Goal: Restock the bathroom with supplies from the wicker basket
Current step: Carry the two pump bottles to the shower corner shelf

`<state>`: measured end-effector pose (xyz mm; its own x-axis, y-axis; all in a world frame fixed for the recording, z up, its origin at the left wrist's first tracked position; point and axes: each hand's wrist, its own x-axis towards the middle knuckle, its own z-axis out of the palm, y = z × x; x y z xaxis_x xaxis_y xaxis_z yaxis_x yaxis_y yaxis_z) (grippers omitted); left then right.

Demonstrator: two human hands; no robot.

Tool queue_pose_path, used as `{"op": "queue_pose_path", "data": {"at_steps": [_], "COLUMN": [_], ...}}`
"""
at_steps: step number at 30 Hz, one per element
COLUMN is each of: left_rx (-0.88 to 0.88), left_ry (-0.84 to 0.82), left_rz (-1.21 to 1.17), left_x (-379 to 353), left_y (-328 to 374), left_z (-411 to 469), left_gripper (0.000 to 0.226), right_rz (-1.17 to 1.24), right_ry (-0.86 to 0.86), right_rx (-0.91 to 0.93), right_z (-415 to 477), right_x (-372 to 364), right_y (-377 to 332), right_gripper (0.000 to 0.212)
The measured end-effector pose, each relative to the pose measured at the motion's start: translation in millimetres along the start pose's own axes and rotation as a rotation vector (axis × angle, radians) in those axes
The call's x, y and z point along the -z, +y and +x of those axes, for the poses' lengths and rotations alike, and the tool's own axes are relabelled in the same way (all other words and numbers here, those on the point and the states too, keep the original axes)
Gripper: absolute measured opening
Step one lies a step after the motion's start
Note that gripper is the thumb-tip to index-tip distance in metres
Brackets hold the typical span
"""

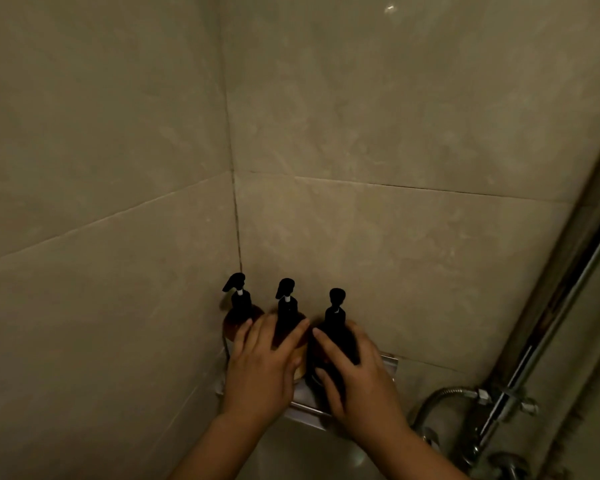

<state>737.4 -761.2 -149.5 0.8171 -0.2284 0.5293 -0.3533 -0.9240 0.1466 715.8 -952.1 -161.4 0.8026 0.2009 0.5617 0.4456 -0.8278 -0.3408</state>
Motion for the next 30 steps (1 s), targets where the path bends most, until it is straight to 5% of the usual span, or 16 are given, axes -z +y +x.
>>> {"op": "queue_pose_path", "data": {"at_steps": [30], "left_rx": [-0.025], "left_ry": [0.004], "left_rz": [0.009], "left_x": [-2.6], "left_y": [-6.2], "left_z": [0.3], "left_gripper": [0.061], "right_rz": [0.000], "right_ry": [0.038], "right_rx": [0.051], "right_z": [3.3], "right_x": [-11.3], "right_y": [2.2], "right_gripper": [0.066]}}
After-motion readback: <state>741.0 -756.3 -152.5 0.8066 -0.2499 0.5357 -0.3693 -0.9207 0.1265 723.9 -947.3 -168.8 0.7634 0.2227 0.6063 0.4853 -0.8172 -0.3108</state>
